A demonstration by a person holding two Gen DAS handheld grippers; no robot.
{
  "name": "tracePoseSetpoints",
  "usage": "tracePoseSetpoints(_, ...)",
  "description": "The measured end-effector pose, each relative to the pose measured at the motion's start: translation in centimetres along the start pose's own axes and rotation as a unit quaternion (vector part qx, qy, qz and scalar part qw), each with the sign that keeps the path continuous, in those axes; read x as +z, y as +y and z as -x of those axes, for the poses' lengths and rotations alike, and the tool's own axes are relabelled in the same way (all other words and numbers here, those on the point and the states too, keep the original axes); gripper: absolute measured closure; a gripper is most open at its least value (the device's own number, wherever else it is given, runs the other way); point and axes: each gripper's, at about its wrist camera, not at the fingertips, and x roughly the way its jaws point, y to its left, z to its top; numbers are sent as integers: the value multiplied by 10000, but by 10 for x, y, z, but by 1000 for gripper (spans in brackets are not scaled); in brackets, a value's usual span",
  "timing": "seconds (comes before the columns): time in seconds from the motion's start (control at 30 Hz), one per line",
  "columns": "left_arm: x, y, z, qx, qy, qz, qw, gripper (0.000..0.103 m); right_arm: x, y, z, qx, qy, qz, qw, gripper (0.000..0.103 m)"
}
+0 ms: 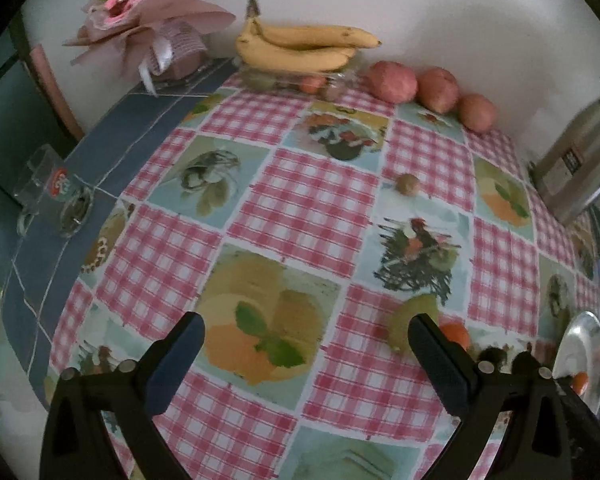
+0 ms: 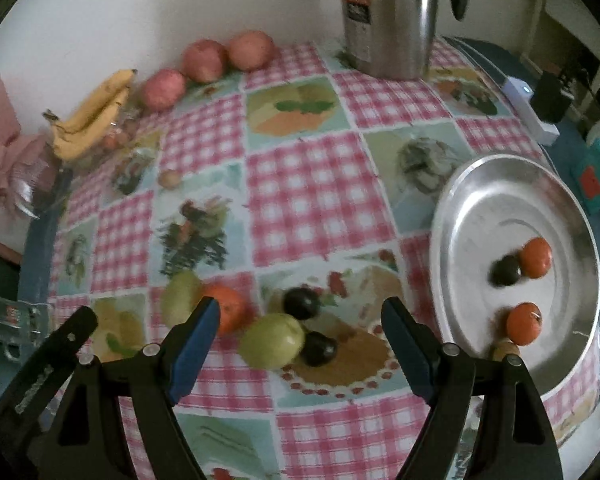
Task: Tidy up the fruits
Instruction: 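Lower both open tools over the green pear and dark plum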
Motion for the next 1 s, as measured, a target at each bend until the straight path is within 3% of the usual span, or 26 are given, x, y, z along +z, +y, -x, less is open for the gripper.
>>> tracePoseSetpoints(0.37, -8, 6, -14, 171, 255, 384, 9988, 0, -8, -9, -16, -46, 430, 62, 9990, 20)
tracePoseSetpoints(0.57, -11, -6, -17, 267, 254, 261, 9990, 0, -8, -12, -19, 73, 542, 133, 9984, 20)
tracePoseSetpoints(0.7, -12, -11, -18, 273, 266, 215, 9990, 0, -6, -13, -20, -81, 514, 250, 9983, 20)
tracePoseSetpoints(1.0, -13, -16, -19, -71, 299, 246, 9992, 0, -5, -16, -23, 206, 615, 288, 9975, 20)
